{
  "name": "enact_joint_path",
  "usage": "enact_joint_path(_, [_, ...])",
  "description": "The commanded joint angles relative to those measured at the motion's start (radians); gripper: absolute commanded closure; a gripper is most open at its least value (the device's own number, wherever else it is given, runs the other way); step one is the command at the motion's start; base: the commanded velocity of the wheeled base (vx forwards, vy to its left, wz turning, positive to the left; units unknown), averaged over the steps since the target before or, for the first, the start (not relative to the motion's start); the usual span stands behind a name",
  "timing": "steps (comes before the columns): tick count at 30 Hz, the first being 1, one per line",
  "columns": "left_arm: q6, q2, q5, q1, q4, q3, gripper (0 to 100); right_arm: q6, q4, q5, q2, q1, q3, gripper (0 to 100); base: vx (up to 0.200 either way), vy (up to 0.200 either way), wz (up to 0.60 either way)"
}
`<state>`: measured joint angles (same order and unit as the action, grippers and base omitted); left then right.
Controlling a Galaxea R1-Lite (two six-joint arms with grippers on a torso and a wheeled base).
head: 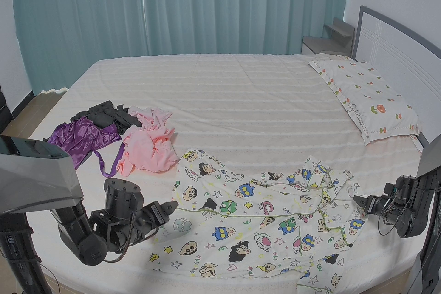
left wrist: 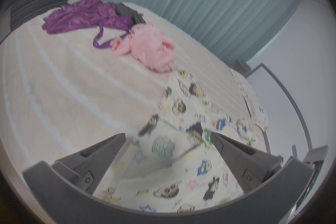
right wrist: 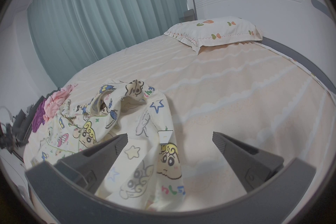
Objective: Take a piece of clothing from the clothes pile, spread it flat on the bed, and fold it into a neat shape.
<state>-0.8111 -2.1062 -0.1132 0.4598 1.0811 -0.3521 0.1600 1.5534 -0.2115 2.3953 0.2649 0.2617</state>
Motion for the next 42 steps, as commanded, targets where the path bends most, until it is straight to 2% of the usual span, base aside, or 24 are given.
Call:
enact_joint_path(1, [0.006,-0.025,0.032,0.042,-0.006,0.061,0,0.061,0.017,-0.014,-0.079,-0.023,-0.062,0,0.0,0.0,0.0])
enact_joint_path(7, [0.049,-0.058,0.029,0.056,-0.004,0.104,0,0.107,0.017,-0.028,-0.087,-0.03,-0.099,0,0.0,0.0,0.0])
enact_joint_path(19, [0.033,-0.092,0.032,0.082,0.005,0.099,0,0.115,0.017,-0.045,-0.076,-0.029,-0.116,0,0.0,0.0,0.0])
enact_joint_path(23, [0.035,-0.183,0.02,0.117,0.037,0.03,0,0.116,0.017,-0.051,-0.067,-0.03,-0.114,0,0.0,0.0,0.0])
enact_joint_path(28, [0.03,-0.192,0.026,0.174,0.048,0.002,0,0.116,0.017,-0.055,-0.067,-0.03,-0.116,0,0.0,0.0,0.0])
enact_joint_path(34, [0.033,-0.19,0.023,0.237,0.132,0.025,0,0.116,0.017,-0.057,-0.065,-0.032,-0.121,0,0.0,0.0,0.0])
enact_joint_path(36, [0.038,-0.195,0.029,0.28,0.172,0.064,0,0.116,0.017,-0.057,-0.065,-0.035,-0.122,0,0.0,0.0,0.0])
enact_joint_path(42, [0.046,-0.247,0.032,0.346,0.203,0.096,0,0.116,0.017,-0.058,-0.062,-0.039,-0.121,0,0.0,0.0,0.0])
